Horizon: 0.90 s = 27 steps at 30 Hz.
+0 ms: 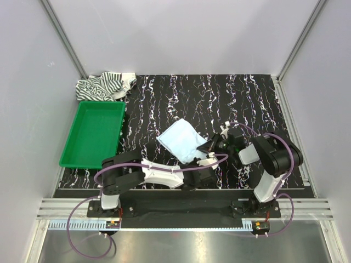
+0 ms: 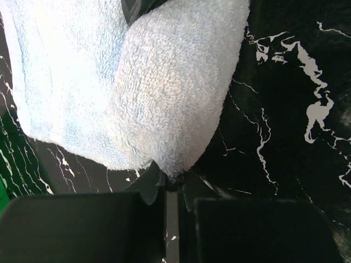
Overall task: Roll the towels
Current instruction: Roll the towel
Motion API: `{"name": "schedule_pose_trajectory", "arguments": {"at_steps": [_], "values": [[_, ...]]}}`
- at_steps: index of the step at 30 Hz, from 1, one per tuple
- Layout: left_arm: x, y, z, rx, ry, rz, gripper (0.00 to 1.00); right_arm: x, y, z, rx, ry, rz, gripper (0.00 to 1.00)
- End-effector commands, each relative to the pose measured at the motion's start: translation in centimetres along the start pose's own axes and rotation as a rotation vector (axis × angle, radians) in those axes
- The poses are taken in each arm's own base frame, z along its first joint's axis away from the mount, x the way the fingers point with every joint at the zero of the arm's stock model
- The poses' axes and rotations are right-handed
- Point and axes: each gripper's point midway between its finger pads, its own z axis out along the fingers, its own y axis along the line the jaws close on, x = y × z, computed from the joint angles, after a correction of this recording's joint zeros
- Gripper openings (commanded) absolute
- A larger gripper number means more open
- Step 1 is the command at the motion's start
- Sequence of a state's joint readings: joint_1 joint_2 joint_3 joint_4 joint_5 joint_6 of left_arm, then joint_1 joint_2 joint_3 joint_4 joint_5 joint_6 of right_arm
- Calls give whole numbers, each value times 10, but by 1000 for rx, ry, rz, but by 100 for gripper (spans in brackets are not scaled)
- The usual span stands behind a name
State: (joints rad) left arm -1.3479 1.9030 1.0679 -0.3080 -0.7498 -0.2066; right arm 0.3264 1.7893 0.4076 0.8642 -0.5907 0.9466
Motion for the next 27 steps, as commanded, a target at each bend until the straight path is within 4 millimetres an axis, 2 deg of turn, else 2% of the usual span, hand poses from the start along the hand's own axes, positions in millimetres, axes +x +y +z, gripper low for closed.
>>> {"name": "schedule_pose_trajectory", "arguments": {"at_steps": [1, 2, 3, 5, 6, 7, 8, 9, 11, 12, 13, 14, 15, 16, 20, 21, 23, 24, 26, 27], "values": [[10, -22, -2, 144, 20, -22, 0, 8, -19, -5, 133, 33, -2, 1], [8, -22, -4, 152, 14, -39, 0, 3, -11, -8, 127, 20, -29, 4], [6, -25, -6, 180, 13, -48, 0, 5, -17, -11, 174, 28, -14, 10], [-1, -24, -11, 199, -1, -85, 0, -9, -1, -14, 182, 3, -64, 25], [-3, -27, -14, 227, -1, -95, 0, -8, -7, -18, 236, 11, -52, 29], [-9, -26, -18, 244, -12, -120, 0, -19, 3, -18, 237, -8, -72, 35], [-12, -26, -20, 257, -11, -145, 0, -26, 10, -21, 243, -21, -106, 46], [-14, -30, -24, 292, -11, -165, 0, -26, 6, -26, 294, -18, -100, 52], [-19, -30, -27, 328, -1, -214, 0, -47, 27, -31, 300, -63, -157, 62], [-20, -32, -30, 358, 13, -228, 0, -47, 21, -38, 369, -58, -152, 68], [-22, -31, -31, 372, 21, -246, 0, -63, 35, -41, 373, -91, -189, 69], [-24, -32, -33, 389, 27, -276, 0, -71, 41, -47, 390, -113, -205, 69], [-24, -35, -36, 420, 36, -293, 0, -75, 37, -56, 452, -120, -202, 73], [-24, -34, -36, 436, 46, -317, 0, -91, 52, -61, 457, -155, -225, 73], [-26, -33, -41, 505, 66, -408, 0, -124, 65, -97, 569, -253, -221, 73], [-31, -35, -47, 554, 62, -432, 0, -125, 64, -106, 604, -265, -216, 74], [-31, -30, -47, 592, 73, -492, 0, -132, 78, -119, 602, -309, -227, 73], [-40, -26, -51, 641, 52, -536, 0, -132, 80, -123, 604, -313, -222, 73], [-38, -24, -54, 696, 57, -596, 0, -130, 91, -133, 581, -339, -230, 74], [-44, -20, -55, 744, 41, -642, 0, -128, 91, -135, 576, -342, -230, 73]]}}
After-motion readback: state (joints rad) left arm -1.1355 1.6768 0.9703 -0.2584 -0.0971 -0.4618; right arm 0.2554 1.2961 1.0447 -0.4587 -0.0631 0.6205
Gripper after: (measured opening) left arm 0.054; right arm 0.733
